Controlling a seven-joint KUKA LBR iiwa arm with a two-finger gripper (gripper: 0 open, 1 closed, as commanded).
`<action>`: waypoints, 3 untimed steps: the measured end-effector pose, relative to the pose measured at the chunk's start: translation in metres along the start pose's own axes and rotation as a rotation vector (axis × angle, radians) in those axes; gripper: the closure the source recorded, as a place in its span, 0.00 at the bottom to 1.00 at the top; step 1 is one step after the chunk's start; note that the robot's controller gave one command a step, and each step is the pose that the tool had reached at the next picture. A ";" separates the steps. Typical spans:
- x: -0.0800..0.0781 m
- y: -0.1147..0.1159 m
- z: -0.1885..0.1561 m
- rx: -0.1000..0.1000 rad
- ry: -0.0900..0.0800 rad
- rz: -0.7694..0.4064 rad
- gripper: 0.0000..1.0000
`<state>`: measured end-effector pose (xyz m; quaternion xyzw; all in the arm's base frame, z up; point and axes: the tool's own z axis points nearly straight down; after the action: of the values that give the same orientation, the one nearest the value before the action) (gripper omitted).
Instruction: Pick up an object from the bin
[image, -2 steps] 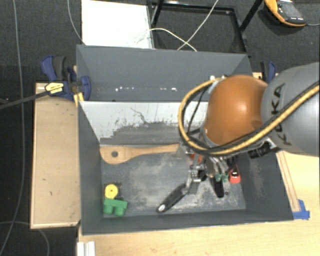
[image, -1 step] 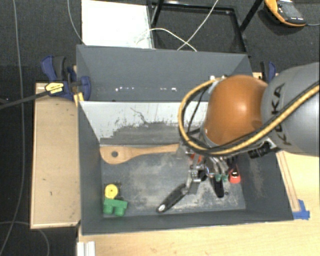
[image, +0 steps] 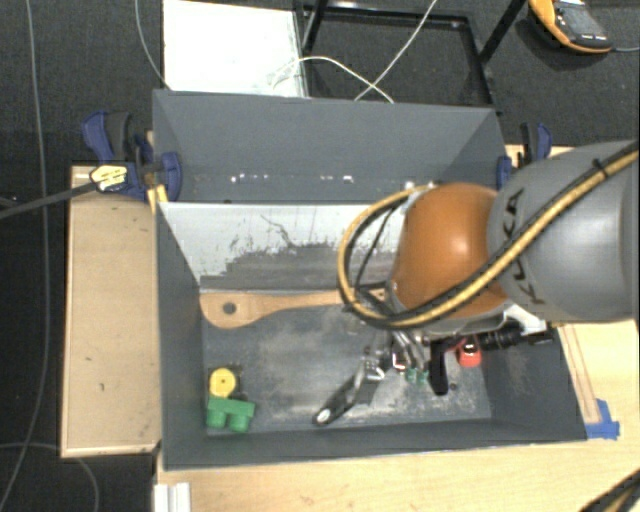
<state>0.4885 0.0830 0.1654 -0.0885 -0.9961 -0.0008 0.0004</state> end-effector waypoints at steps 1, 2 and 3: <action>-0.014 0.031 -0.017 -0.002 -0.006 -0.052 0.00; -0.022 0.010 -0.002 -0.005 -0.007 -0.033 0.00; -0.026 0.045 -0.015 -0.004 -0.012 -0.379 0.00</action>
Offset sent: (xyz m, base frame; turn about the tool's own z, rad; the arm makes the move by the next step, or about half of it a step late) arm 0.0263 -0.0361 -0.0229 0.0058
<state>0.5219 0.1222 0.1807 0.1007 -0.9949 -0.0024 -0.0058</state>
